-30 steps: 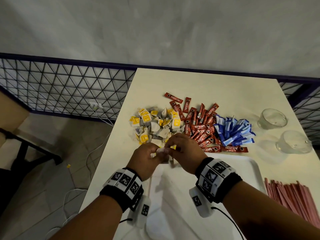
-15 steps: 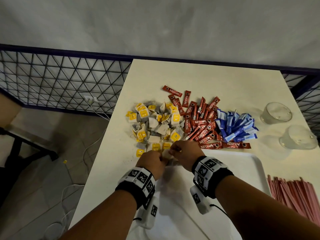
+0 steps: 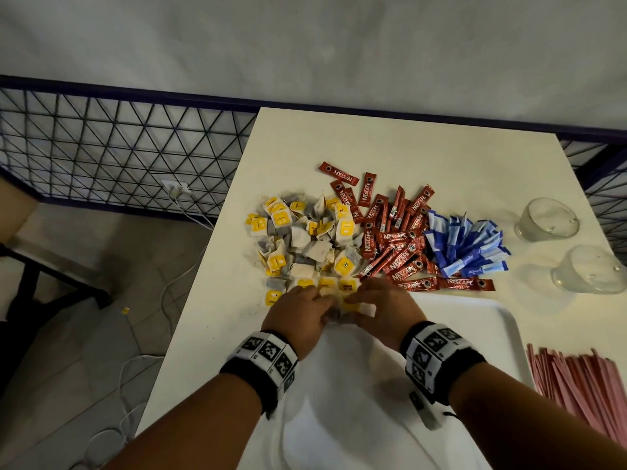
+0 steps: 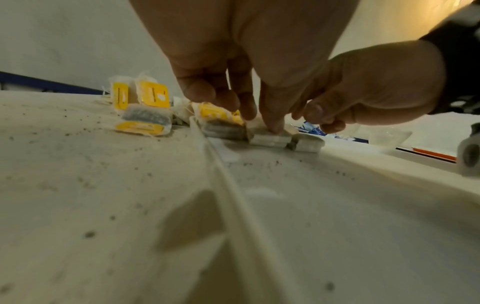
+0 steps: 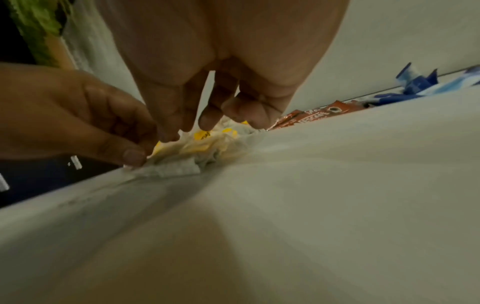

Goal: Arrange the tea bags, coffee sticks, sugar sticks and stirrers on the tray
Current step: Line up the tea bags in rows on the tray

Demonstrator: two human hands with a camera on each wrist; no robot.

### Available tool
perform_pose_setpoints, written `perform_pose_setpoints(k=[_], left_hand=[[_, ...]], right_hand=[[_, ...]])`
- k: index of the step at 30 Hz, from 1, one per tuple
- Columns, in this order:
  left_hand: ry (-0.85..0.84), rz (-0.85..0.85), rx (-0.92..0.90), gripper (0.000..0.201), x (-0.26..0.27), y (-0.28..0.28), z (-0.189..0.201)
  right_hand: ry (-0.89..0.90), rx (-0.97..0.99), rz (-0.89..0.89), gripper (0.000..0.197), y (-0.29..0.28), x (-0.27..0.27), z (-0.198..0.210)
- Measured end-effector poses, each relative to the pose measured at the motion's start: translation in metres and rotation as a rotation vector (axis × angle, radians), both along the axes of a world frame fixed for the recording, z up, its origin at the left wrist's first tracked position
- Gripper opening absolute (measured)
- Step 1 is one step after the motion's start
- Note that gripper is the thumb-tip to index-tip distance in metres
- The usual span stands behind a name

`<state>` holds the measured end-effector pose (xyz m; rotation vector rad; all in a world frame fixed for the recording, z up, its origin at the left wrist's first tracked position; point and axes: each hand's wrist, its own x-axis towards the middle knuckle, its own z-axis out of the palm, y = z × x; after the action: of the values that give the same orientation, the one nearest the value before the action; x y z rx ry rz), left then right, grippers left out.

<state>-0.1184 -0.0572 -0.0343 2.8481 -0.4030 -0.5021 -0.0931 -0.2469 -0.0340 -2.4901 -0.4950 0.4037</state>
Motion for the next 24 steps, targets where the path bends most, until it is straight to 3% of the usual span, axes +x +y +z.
perform_pose_setpoints(k=[4, 24], left_hand=[[0.006, 0.000, 0.045, 0.035, 0.003, -0.001, -0.003], [-0.010, 0.003, 0.102, 0.031, 0.004, -0.007, -0.005]], right_hand=[[-0.077, -0.021, 0.059, 0.018, 0.000, -0.007, -0.009], [0.051, -0.182, 0.006, 0.026, 0.007, -0.006, -0.009]])
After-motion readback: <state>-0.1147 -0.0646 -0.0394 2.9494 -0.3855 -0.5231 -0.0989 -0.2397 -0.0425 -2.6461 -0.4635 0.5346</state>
